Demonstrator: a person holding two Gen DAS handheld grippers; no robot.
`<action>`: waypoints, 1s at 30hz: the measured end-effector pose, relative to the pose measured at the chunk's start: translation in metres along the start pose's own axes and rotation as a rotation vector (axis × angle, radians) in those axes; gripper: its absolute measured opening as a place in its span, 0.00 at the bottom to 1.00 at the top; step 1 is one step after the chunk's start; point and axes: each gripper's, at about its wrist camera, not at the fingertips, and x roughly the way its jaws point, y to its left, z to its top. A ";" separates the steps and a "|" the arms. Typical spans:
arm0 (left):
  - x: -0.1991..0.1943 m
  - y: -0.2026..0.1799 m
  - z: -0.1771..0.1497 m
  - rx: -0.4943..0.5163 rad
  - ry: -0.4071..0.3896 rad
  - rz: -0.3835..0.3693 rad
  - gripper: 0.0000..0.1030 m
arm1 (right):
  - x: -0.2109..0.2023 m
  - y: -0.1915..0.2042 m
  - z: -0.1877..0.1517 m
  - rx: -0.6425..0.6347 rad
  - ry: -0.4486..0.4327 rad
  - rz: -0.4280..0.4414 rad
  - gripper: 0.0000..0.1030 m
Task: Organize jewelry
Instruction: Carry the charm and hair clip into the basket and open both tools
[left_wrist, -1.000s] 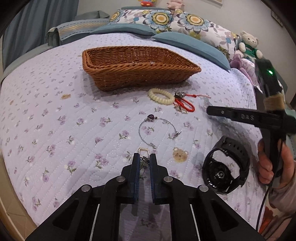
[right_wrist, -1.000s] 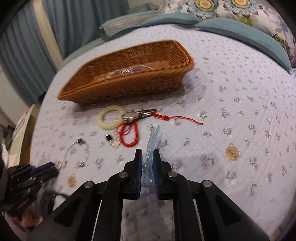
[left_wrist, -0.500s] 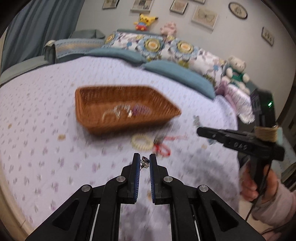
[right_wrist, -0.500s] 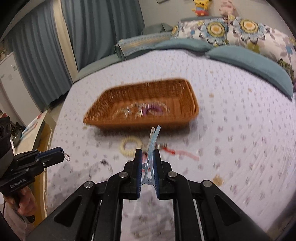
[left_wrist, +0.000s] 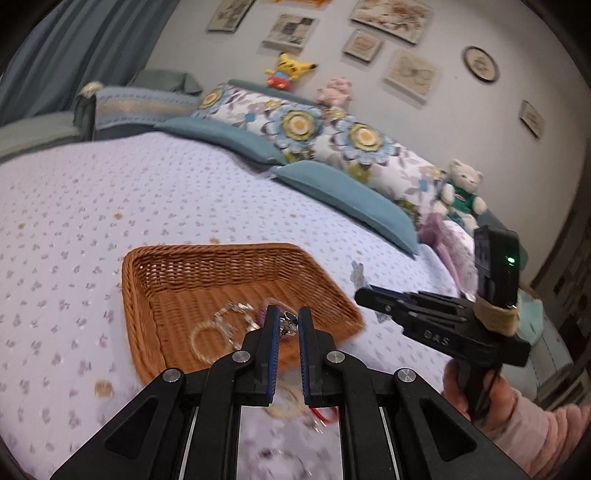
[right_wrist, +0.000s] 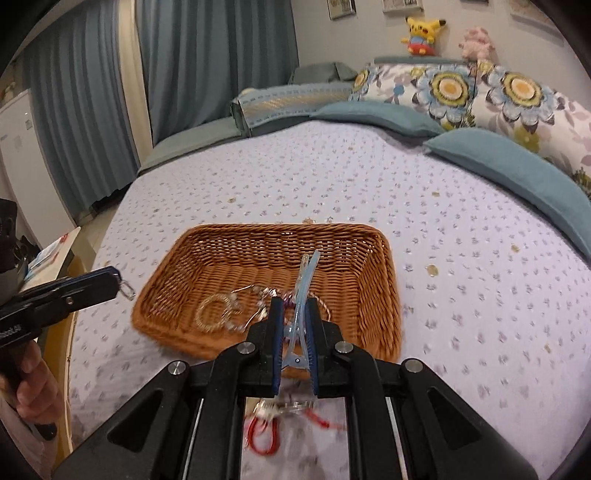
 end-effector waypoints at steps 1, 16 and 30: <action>0.008 0.005 0.003 -0.012 0.006 0.009 0.10 | 0.014 -0.003 0.007 0.006 0.018 0.002 0.13; 0.107 0.062 0.033 -0.146 0.172 0.174 0.10 | 0.141 -0.035 0.029 0.168 0.310 0.086 0.13; 0.096 0.074 0.026 -0.248 0.159 0.100 0.17 | 0.132 -0.038 0.014 0.188 0.294 0.109 0.29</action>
